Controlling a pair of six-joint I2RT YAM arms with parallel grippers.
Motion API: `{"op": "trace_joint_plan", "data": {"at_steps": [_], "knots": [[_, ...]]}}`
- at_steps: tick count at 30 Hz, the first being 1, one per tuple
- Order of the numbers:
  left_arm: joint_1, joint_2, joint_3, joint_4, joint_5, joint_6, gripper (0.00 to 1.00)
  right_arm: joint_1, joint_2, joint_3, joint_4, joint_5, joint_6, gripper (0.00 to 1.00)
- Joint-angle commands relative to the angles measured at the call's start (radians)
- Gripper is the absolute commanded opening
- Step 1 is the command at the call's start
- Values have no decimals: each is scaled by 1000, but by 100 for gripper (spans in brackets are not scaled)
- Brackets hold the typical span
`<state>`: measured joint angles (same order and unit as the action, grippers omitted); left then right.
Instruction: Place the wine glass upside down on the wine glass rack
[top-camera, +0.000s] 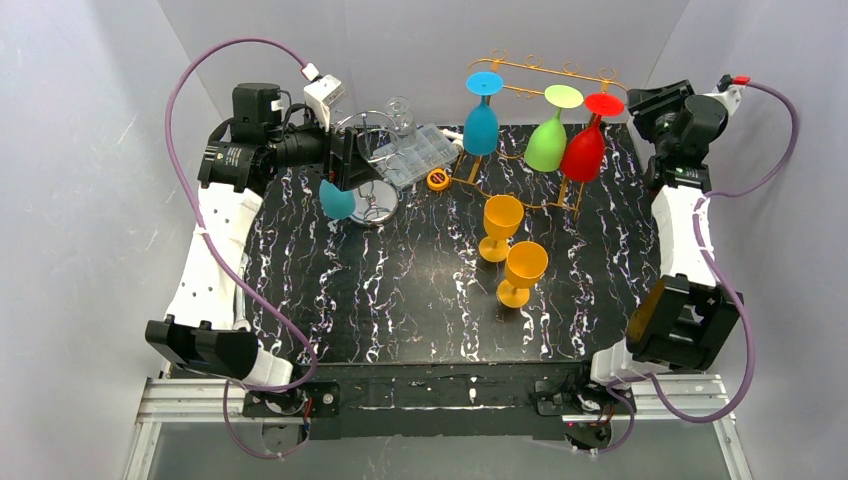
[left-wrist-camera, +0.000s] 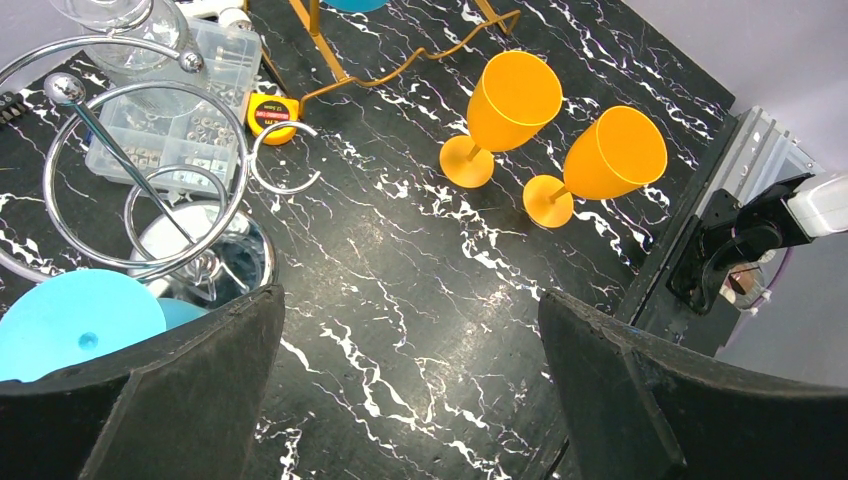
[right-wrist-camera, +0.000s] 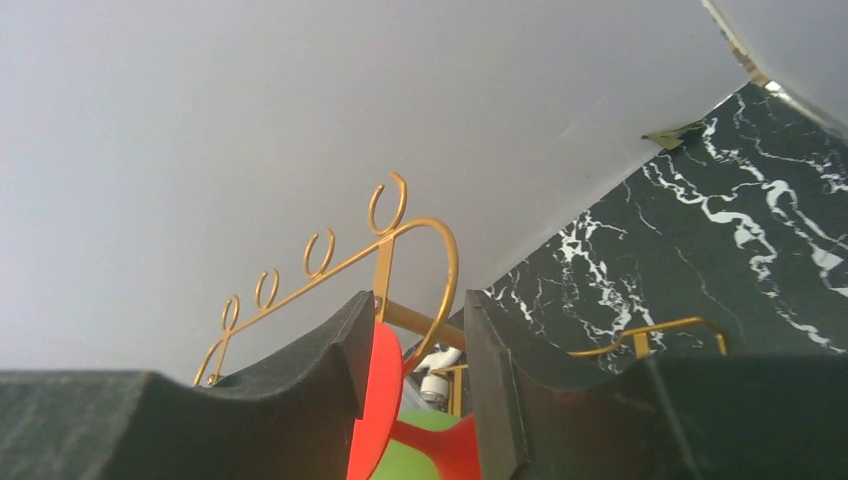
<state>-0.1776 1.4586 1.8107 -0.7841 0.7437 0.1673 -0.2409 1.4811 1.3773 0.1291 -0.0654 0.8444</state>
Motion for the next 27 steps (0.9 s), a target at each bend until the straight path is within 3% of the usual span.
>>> {"op": "trace_joint_plan", "data": {"at_steps": [1,9,13,23,27], "knots": [[7,-47,-5,8,10,4,98,2,57,-18,134,4,78,46],[7,-46,-4,12,11,-7,98,3,102,-12,157,-7,112,48],[7,-48,-12,18,10,-11,98,3,125,-21,192,-16,145,44],[7,-46,-25,34,8,-24,98,3,108,-73,288,-51,199,8],[7,-50,-33,46,5,-36,98,3,48,-115,288,-25,196,1]]}}
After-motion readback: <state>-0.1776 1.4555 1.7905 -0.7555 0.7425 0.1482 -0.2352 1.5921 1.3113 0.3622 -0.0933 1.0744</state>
